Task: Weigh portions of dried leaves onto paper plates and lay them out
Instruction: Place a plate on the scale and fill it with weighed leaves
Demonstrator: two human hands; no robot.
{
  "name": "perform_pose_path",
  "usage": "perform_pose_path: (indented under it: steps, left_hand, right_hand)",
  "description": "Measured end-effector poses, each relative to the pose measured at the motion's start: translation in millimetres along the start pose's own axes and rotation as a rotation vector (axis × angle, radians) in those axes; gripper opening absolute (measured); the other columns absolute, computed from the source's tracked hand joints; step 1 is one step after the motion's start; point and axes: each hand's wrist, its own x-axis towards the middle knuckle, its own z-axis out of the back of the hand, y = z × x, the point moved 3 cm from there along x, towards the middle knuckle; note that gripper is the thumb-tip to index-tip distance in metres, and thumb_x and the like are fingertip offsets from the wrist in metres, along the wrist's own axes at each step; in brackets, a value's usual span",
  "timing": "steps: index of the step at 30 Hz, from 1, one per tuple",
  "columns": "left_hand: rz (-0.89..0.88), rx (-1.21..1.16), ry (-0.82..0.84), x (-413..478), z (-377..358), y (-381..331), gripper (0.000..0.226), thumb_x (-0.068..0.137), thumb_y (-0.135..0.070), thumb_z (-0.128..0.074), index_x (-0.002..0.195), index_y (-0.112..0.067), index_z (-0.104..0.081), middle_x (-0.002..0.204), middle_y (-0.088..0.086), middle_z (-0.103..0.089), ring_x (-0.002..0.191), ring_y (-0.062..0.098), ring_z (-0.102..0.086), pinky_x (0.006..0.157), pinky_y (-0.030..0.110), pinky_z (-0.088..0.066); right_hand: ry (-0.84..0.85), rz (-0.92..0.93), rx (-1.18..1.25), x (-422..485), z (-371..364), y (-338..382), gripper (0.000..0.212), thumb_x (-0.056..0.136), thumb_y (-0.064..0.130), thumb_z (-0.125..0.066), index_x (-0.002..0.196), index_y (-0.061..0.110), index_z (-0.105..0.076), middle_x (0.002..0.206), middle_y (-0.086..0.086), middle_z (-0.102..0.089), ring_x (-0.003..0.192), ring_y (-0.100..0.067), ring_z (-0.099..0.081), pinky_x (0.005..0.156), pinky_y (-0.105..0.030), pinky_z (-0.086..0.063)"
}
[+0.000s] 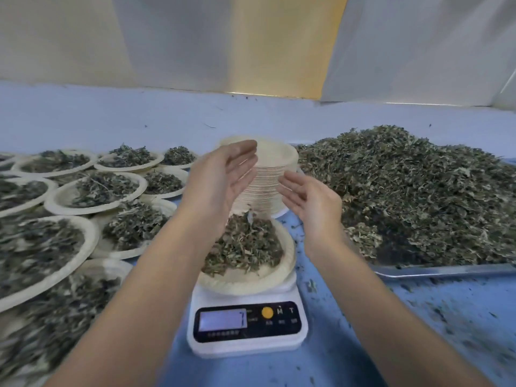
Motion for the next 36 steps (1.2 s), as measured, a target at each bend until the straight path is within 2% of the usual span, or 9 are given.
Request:
perform_pose_path:
  steps: [3, 6, 10, 18, 27, 29, 32, 34, 36]
  left_hand:
    - [-0.009, 0.169, -0.15, -2, 38, 2, 0.027, 0.098, -0.013, -0.039, 0.111, -0.011, -0.063, 0.119, 0.003, -0.065, 0.112, 0.011, -0.06, 0.096, 0.025, -0.047]
    - [0.019, 0.286, -0.287, -5, 68, 12, 0.031, 0.097, -0.014, -0.041, 0.116, -0.012, -0.064, 0.123, 0.0, -0.063, 0.115, 0.009, -0.056, 0.101, 0.026, -0.04]
    - [0.074, 0.347, -0.397, -6, 86, 24, 0.033, 0.093, -0.017, -0.049, 0.122, -0.01, -0.062, 0.126, 0.002, -0.061, 0.115, 0.011, -0.055, 0.097, 0.027, -0.039]
    - [0.194, 0.268, -0.365, -2, 90, 40, 0.033, 0.093, -0.013, -0.05, 0.123, -0.004, -0.059, 0.128, 0.008, -0.059, 0.119, 0.017, -0.053, 0.108, 0.036, -0.036]
    - [0.232, 0.2, -0.374, -1, 90, 42, 0.033, 0.095, -0.009, -0.043, 0.124, -0.001, -0.058, 0.125, 0.011, -0.061, 0.116, 0.022, -0.056, 0.106, 0.038, -0.04]
    - [0.24, 0.179, -0.38, -1, 91, 39, 0.031, 0.095, -0.008, -0.045, 0.121, -0.001, -0.059, 0.121, 0.01, -0.063, 0.11, 0.021, -0.059, 0.097, 0.034, -0.045]
    - [0.245, 0.157, -0.392, 0, 92, 28, 0.022, 0.091, -0.007, -0.053, 0.109, -0.005, -0.066, 0.099, 0.007, -0.068, 0.08, 0.018, -0.063, 0.07, 0.026, -0.049]
    - [0.232, 0.205, -0.389, 3, 96, 21, 0.022, 0.089, -0.002, -0.055, 0.105, -0.009, -0.069, 0.097, 0.009, -0.069, 0.077, 0.02, -0.061, 0.068, 0.027, -0.048]
    - [0.244, 0.265, -0.368, 4, 101, 15, 0.026, 0.087, 0.002, -0.056, 0.107, -0.008, -0.069, 0.105, 0.013, -0.068, 0.086, 0.024, -0.061, 0.077, 0.032, -0.051]
  right_hand:
    - [0.03, -0.03, -0.213, -2, 4, -17, 0.028, 0.095, 0.002, -0.044, 0.094, 0.014, -0.069, 0.097, 0.0, -0.071, 0.094, -0.007, -0.067, 0.083, -0.018, -0.054]
    - [0.044, -0.009, -0.395, -1, 9, -27, 0.035, 0.092, 0.001, -0.043, 0.091, 0.022, -0.071, 0.103, 0.004, -0.071, 0.104, -0.009, -0.062, 0.092, -0.023, -0.047]
    - [0.078, -0.042, -0.428, 0, 10, -30, 0.035, 0.091, 0.0, -0.044, 0.092, 0.023, -0.071, 0.107, 0.007, -0.069, 0.109, -0.01, -0.059, 0.098, -0.026, -0.043]
    - [0.094, -0.046, -0.405, -4, 10, -31, 0.035, 0.09, -0.002, -0.043, 0.096, 0.02, -0.07, 0.113, 0.002, -0.067, 0.112, -0.011, -0.057, 0.1, -0.027, -0.043]
    - [0.068, -0.043, -0.383, -8, 4, -33, 0.035, 0.087, -0.001, -0.046, 0.1, 0.017, -0.072, 0.113, 0.003, -0.068, 0.11, -0.012, -0.058, 0.093, -0.025, -0.043]
    - [0.064, -0.037, -0.387, -9, 1, -32, 0.035, 0.086, 0.0, -0.046, 0.101, 0.018, -0.072, 0.111, 0.004, -0.068, 0.108, -0.011, -0.058, 0.089, -0.022, -0.044]
    - [0.065, -0.023, -0.368, -8, -5, -28, 0.035, 0.085, -0.001, -0.047, 0.1, 0.016, -0.073, 0.108, 0.004, -0.07, 0.107, -0.013, -0.06, 0.092, -0.026, -0.047]
    - [0.071, -0.015, -0.353, -6, -13, -26, 0.035, 0.084, -0.002, -0.046, 0.098, 0.014, -0.074, 0.106, 0.002, -0.071, 0.107, -0.015, -0.062, 0.098, -0.031, -0.047]
    - [0.074, -0.019, -0.328, -5, -22, -24, 0.034, 0.084, -0.003, -0.046, 0.094, 0.013, -0.074, 0.105, -0.002, -0.072, 0.107, -0.018, -0.063, 0.099, -0.033, -0.048]
